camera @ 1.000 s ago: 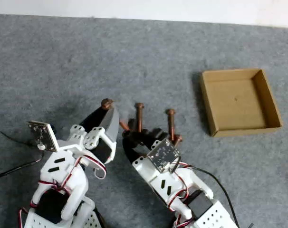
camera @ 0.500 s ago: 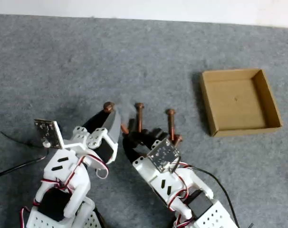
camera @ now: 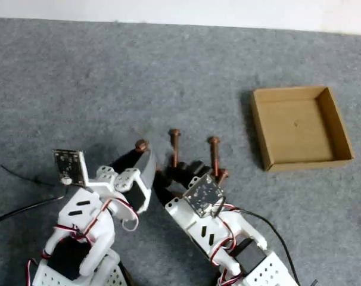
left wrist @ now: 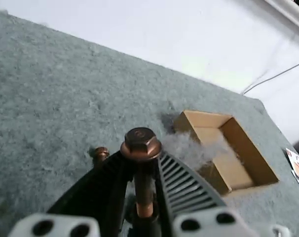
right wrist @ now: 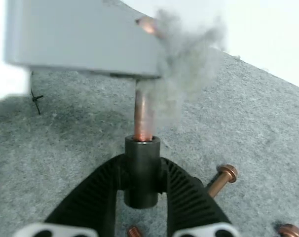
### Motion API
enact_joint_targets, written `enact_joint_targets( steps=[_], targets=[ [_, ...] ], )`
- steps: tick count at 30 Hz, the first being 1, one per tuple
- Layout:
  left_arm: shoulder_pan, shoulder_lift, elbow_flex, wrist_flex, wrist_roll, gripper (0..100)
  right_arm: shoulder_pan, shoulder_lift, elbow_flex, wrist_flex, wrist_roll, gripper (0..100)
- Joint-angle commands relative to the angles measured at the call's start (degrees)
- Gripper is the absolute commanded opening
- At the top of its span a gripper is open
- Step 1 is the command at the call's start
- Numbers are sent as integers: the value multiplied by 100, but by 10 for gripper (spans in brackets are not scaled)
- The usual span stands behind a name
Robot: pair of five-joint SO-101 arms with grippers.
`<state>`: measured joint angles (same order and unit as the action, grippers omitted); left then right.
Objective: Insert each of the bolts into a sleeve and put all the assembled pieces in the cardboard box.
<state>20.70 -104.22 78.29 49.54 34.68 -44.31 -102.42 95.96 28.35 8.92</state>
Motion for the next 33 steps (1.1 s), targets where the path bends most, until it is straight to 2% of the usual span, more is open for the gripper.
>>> enact_joint_targets(
  steps=[1,5,10,12,17,20,26,31,33],
  targets=[
    [479,-57,-84,360,-62,5,136,-84,734,-119,-44,5],
    [734,-57,-31,545,-422,5,136,-84,734,-119,-44,5],
    [716,-57,303,255,-466,31,136,-84,734,-119,-44,5],
    [716,-57,391,229,-466,108,136,-84,734,-119,-44,5],
    [716,-57,690,229,-422,409,136,-92,734,-119,-44,5],
    [681,-57,673,229,-396,510,136,-92,734,-119,-44,5],
    [-453,-57,268,229,527,492,136,-92,734,-119,-44,5],
    [-980,-57,224,229,589,457,171,-92,734,-127,-44,5],
    [-1244,-57,224,229,589,436,418,-92,734,-163,-44,5]
  ],
)
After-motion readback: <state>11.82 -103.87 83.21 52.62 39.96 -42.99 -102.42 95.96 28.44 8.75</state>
